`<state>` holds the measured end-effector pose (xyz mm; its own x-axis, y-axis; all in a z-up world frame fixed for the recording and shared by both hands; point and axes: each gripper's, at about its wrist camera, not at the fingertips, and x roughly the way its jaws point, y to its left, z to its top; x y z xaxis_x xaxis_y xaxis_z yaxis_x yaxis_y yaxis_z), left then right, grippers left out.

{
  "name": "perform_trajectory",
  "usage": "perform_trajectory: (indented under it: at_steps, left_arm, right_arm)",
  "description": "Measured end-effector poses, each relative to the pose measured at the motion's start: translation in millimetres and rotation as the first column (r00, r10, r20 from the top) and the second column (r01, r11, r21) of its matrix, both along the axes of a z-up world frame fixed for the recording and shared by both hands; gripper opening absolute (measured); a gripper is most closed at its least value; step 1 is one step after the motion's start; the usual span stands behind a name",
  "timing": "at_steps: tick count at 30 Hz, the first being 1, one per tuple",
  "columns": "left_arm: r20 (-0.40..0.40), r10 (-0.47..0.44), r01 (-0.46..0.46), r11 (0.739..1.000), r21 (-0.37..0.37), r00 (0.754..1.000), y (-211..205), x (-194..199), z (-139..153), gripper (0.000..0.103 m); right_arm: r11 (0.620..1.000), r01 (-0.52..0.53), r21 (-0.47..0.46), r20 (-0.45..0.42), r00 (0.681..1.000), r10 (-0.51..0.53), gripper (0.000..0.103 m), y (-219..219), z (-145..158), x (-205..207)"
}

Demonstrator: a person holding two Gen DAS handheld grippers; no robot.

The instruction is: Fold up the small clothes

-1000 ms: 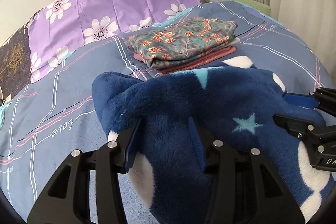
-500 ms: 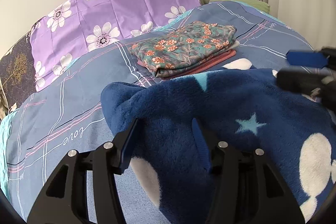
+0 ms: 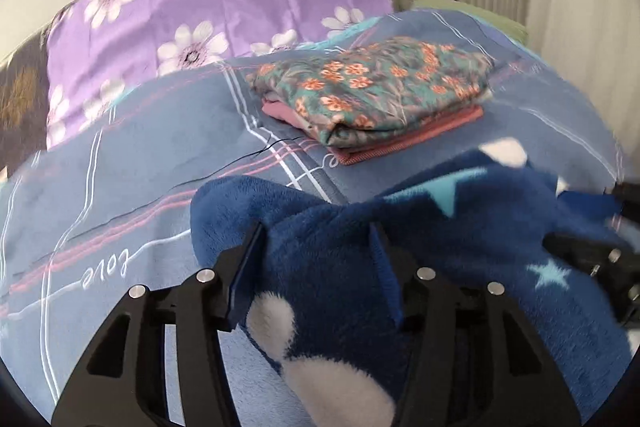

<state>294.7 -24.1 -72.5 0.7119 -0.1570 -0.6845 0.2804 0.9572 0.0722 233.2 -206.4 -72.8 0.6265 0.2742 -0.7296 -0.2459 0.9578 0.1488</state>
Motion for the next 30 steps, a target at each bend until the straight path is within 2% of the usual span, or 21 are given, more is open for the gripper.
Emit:
perform_trajectory:
  at_steps: [2,5,8,10,14,17,18,19,21,23,25,27,30]
  left_arm:
    - [0.016,0.002,-0.003,0.999,0.039,1.000,-5.9,-4.0,0.5,0.053]
    - [0.017,0.011,-0.012,0.999,0.034,1.000,-2.6,-8.0,7.4,0.055]
    - [0.017,0.026,-0.026,0.999,0.025,1.000,0.6,-27.5,28.3,0.058]
    - [0.051,-0.016,0.016,1.000,-0.001,0.999,2.8,-56.2,47.9,0.062]
    - [0.111,-0.123,0.124,0.992,0.004,0.986,-3.5,-124.4,63.9,0.066]
    - [0.110,-0.206,0.210,0.978,-0.019,0.972,-14.3,-162.1,61.6,0.066]
    - [0.099,-0.238,0.242,0.970,-0.021,0.966,-20.4,-170.5,57.5,0.066]
    - [0.073,-0.263,0.264,0.965,0.003,0.962,-29.7,-175.7,48.1,0.066]
    - [0.060,-0.233,0.229,0.971,0.063,0.971,-41.4,-175.6,28.1,0.071]
    - [0.062,-0.222,0.216,0.973,0.081,0.973,-48.6,-170.7,16.2,0.072]
    - [0.055,-0.204,0.199,0.976,0.084,0.977,-51.6,-165.8,16.7,0.074]
    - [0.057,-0.195,0.189,0.978,0.086,0.979,-51.3,-166.9,17.2,0.074]
    - [0.081,-0.197,0.192,0.979,0.062,0.977,-43.3,-175.7,20.5,0.074]
  right_arm:
    - [1.000,-0.003,0.003,0.003,1.000,0.003,0.059,-0.1,-0.1,-1.2]
    - [1.000,-0.008,-0.009,0.025,1.000,0.008,0.059,2.2,3.8,-6.9]
    - [1.000,0.005,-0.024,0.066,0.998,-0.004,0.059,-5.3,18.6,-26.0]
    - [0.999,0.033,-0.016,0.104,0.994,-0.032,0.061,-21.2,32.0,-51.8]
    - [0.993,0.041,0.114,0.101,0.993,-0.053,0.060,-56.0,43.8,-100.3]
    - [0.979,-0.009,0.203,0.101,0.995,-0.012,0.047,-64.9,44.1,-134.0]
    - [0.975,-0.036,0.218,0.096,0.995,0.015,0.043,-62.5,40.8,-142.5]
    - [0.979,-0.046,0.201,0.068,0.997,0.032,0.043,-57.0,33.3,-145.9]
    - [0.992,-0.024,0.127,-0.004,1.000,0.024,0.041,-45.6,12.1,-139.8]
    - [0.998,-0.016,0.061,0.021,1.000,0.015,0.041,-37.8,-4.7,-132.4]
    - [0.997,-0.008,0.076,0.008,1.000,0.008,0.041,-39.7,-4.0,-127.8]
    - [0.990,0.016,0.141,-0.032,0.999,-0.012,0.042,-46.4,-3.4,-123.4]
    - [0.993,-0.019,0.112,0.014,1.000,0.017,0.043,-42.2,0.2,-132.5]
